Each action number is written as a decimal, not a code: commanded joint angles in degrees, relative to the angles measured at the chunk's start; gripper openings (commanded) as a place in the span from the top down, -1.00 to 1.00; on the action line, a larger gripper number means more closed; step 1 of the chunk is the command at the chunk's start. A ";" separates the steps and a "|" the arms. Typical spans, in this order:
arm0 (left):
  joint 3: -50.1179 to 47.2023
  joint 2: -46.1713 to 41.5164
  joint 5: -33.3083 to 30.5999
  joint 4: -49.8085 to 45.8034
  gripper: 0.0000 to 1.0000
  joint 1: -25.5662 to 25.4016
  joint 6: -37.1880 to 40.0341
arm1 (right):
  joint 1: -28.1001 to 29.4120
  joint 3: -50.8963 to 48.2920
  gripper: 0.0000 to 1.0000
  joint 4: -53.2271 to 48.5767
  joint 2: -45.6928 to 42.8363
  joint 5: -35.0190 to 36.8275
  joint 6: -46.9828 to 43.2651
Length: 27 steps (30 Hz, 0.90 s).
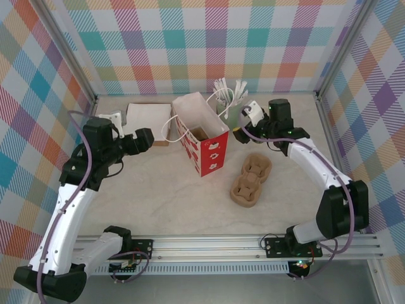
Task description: Pack the takeout coffee
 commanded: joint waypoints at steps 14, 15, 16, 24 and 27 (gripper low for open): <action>-0.53 -0.10 -3.52 0.84 -0.82 0.46 -0.53 | -0.08 11.52 -0.56 5.73 13.24 -5.55 -10.39; -0.55 -0.13 -3.74 0.84 -0.82 0.52 -0.44 | -0.09 12.23 -0.54 5.57 13.84 -6.19 -10.28; -0.62 -0.10 -3.83 0.81 -0.82 0.47 -0.51 | -0.10 13.05 -0.50 5.22 14.44 -6.80 -10.06; -1.01 -0.11 -4.64 1.12 -0.83 0.47 -0.55 | 0.32 15.33 -0.37 5.50 17.05 -11.23 -8.12; -0.98 0.09 -4.82 1.18 -0.83 0.46 -0.53 | 0.38 16.62 -0.25 5.20 18.01 -12.09 -7.38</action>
